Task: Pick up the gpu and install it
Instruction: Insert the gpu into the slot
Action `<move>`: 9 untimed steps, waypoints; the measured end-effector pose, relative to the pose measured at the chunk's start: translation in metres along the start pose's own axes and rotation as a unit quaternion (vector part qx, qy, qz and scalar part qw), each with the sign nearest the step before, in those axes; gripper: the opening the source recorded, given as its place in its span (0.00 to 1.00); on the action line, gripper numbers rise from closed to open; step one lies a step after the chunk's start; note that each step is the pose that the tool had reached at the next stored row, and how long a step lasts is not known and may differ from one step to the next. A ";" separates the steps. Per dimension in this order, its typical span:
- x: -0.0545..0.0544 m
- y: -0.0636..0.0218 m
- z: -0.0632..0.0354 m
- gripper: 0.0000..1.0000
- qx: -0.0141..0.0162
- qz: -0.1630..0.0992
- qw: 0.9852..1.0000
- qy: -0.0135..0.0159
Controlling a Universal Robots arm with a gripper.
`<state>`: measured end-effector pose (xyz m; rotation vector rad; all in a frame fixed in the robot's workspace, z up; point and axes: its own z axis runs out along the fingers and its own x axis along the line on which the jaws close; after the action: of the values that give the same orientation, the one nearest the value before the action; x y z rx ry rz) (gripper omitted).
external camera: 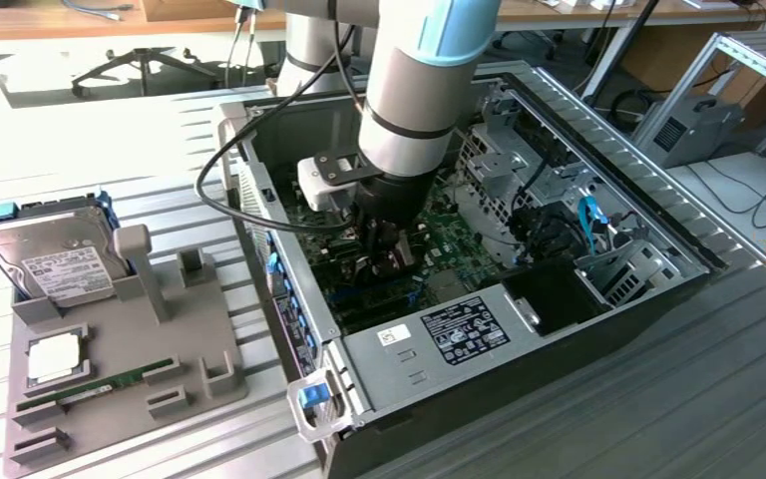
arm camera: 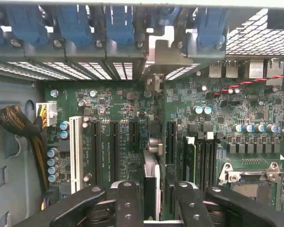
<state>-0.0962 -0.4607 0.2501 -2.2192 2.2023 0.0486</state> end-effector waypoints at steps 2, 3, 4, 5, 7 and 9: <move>0.000 0.0000 -0.0013 0.34 0.000 0.000 1.000 0.000; 0.000 0.0000 -0.0024 0.34 0.000 0.000 1.000 0.000; 0.000 0.0000 -0.0043 0.34 0.000 0.000 1.000 0.000; 0.000 0.0001 -0.0050 0.34 0.000 0.000 1.000 0.000; 0.000 0.0001 -0.0082 0.34 0.000 0.000 1.000 0.000; 0.000 0.0001 -0.0109 0.34 0.000 0.000 1.000 0.000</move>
<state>-0.0962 -0.4606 0.2611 -2.2191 2.2023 0.0486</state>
